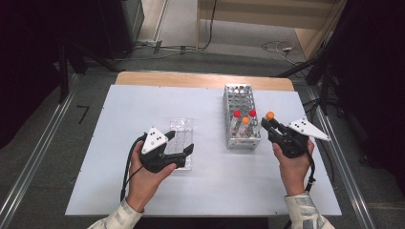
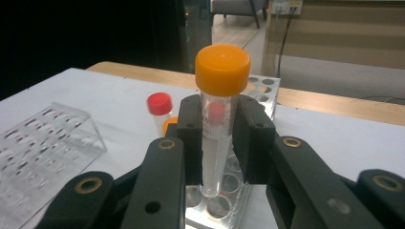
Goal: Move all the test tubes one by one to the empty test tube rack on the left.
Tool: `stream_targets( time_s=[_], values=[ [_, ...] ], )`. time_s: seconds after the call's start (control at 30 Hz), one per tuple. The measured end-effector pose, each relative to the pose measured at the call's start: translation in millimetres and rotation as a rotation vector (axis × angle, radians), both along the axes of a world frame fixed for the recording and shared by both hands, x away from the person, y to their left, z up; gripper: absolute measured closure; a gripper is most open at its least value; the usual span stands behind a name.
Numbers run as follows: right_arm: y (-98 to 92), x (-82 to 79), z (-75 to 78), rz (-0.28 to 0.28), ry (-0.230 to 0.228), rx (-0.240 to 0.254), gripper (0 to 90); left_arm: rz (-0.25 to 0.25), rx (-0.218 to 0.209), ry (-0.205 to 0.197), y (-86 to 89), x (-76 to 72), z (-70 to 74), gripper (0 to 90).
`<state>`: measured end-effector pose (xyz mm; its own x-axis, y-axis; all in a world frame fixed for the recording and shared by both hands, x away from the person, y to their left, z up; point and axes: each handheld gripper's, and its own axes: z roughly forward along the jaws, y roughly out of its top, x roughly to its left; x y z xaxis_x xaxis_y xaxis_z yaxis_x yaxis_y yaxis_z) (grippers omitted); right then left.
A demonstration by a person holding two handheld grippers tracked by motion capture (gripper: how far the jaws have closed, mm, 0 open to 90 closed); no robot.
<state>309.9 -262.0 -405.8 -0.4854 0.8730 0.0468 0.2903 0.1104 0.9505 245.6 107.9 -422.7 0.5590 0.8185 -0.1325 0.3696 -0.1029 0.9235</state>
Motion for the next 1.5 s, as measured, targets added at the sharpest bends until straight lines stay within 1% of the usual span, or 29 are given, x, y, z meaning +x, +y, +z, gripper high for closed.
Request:
stream_targets(
  time_s=[0.17,0.37,0.87,1.1,1.3,1.4,1.5],
  values=[
    [9.0,-8.5,1.6,0.043,-0.001,-0.016,71.5,0.004,-0.004,-0.001,0.8,0.0,0.5,23.6],
    [21.9,-16.0,1.2,0.094,0.009,-0.021,71.5,0.002,-0.009,-0.004,0.9,-0.2,0.8,23.6],
    [60.3,-27.5,-16.2,0.211,0.06,-0.071,71.5,-0.007,-0.025,-0.006,-0.5,-1.5,2.2,23.7],
    [85.3,-39.1,-25.4,0.295,0.077,-0.103,71.5,-0.031,-0.03,-0.003,-5.1,-4.9,4.7,23.9],
    [102.9,-49.3,-30.3,0.357,0.08,-0.123,71.5,-0.073,-0.039,-0.013,-12.1,-9.9,7.7,33.6],
    [108.7,-53.0,-32.1,0.375,0.087,-0.128,71.5,-0.099,-0.045,-0.01,-16.3,-11.7,8.2,37.4],
    [113.2,-55.8,-33.1,0.392,0.09,-0.13,71.5,-0.123,-0.047,-0.017,-20.8,-13.3,8.0,40.6]
  ],
)
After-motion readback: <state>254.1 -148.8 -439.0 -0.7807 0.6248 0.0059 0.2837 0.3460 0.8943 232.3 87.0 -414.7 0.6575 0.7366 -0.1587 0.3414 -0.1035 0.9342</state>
